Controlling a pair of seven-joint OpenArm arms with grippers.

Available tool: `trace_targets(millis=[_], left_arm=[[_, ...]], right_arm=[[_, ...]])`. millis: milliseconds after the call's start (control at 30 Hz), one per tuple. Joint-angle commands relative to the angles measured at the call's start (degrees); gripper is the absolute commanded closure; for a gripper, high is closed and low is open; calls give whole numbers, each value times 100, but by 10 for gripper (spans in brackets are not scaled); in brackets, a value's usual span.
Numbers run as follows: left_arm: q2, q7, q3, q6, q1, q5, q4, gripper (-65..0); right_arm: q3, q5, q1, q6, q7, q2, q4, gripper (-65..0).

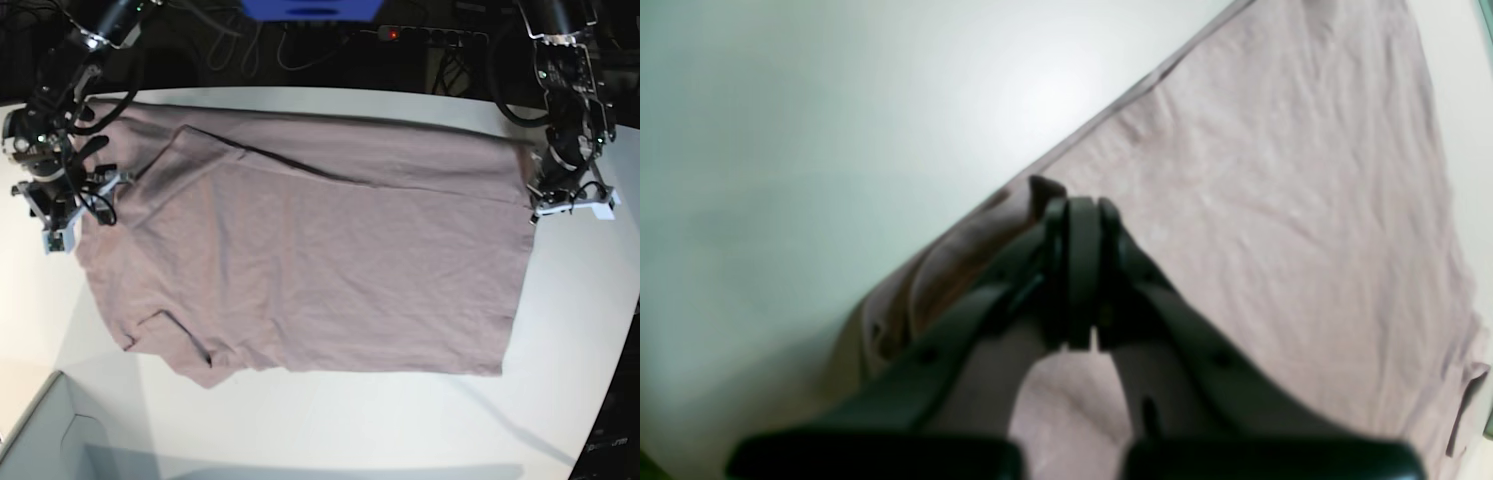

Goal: Layout the t-shirt on the table in an organized manner, then fold the t-shirt properly
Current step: 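Open both grippers and regrasp the shirt edge corners, then drag the shirt corner with the right gripper away from the left gripper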

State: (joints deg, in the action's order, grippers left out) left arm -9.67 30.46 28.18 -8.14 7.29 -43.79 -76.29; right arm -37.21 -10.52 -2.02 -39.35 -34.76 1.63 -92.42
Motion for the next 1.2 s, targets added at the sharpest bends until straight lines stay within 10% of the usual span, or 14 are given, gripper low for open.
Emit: trace_targets(millis=[0,600,833,1167], left_arm=[[-75,-70,17,45,-48,-47,-120,0],[-75,-70,17,45,-100,-47,-120,0],[-48,-70,-18,45,-267,-56,-252,0],[-39,-70,17,54,-487,-47,-701,0]], right_arm=[[7,55,136,-65,87,-62,42,-358],[24,55,620,-65,131,-238,1475,-344],[7,55,760,-65,140,-238,1431,0],[7,72,796,-65,123,-282,473,0]])
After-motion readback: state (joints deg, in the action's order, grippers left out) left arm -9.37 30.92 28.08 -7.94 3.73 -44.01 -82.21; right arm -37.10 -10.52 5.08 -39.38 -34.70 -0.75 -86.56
